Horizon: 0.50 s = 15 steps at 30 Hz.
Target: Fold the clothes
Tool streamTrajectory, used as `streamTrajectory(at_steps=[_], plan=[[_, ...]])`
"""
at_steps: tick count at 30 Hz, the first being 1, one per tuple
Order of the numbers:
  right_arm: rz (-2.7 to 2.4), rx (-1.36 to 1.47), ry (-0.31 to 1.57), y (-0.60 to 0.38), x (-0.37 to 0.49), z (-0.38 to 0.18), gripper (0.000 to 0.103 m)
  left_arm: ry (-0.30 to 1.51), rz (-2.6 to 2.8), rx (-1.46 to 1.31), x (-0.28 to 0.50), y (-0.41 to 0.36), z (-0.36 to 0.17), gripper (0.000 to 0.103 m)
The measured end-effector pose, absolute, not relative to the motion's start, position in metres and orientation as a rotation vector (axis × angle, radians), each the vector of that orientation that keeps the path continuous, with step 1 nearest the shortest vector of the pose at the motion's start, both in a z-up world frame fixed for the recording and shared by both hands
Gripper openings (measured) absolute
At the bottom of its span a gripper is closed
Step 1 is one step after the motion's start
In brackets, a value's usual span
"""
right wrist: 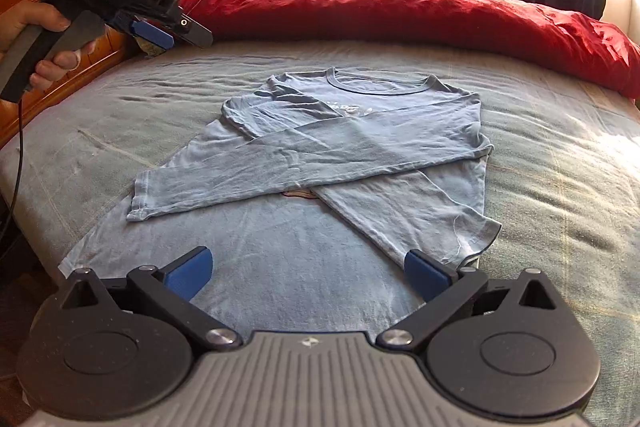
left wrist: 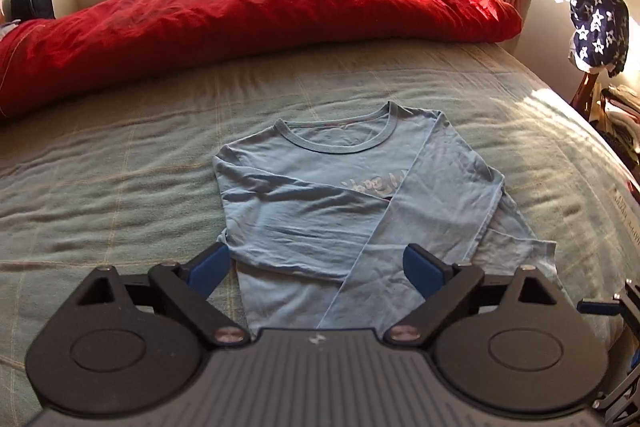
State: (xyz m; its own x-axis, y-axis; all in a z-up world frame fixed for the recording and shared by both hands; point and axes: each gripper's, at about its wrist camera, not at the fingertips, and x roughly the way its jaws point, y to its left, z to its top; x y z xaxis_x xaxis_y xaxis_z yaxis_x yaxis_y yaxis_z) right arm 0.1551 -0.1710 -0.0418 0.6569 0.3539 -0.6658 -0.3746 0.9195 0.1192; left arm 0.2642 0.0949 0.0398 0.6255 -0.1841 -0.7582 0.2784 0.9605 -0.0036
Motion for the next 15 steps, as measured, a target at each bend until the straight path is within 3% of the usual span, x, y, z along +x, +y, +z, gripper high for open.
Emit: streamTrajectory(at_steps=[8,15], plan=[[0.373,-0.114,0.826,-0.15,0.151,-0.086,0.103,0.908,-0.377,0.274,0.155,0.047,-0.06,0.094],[0.344,-0.125,0.821,-0.147,0.144,-0.1,0.103,0.883,-0.338,0.273,0.107,0.045,-0.09,0.094]])
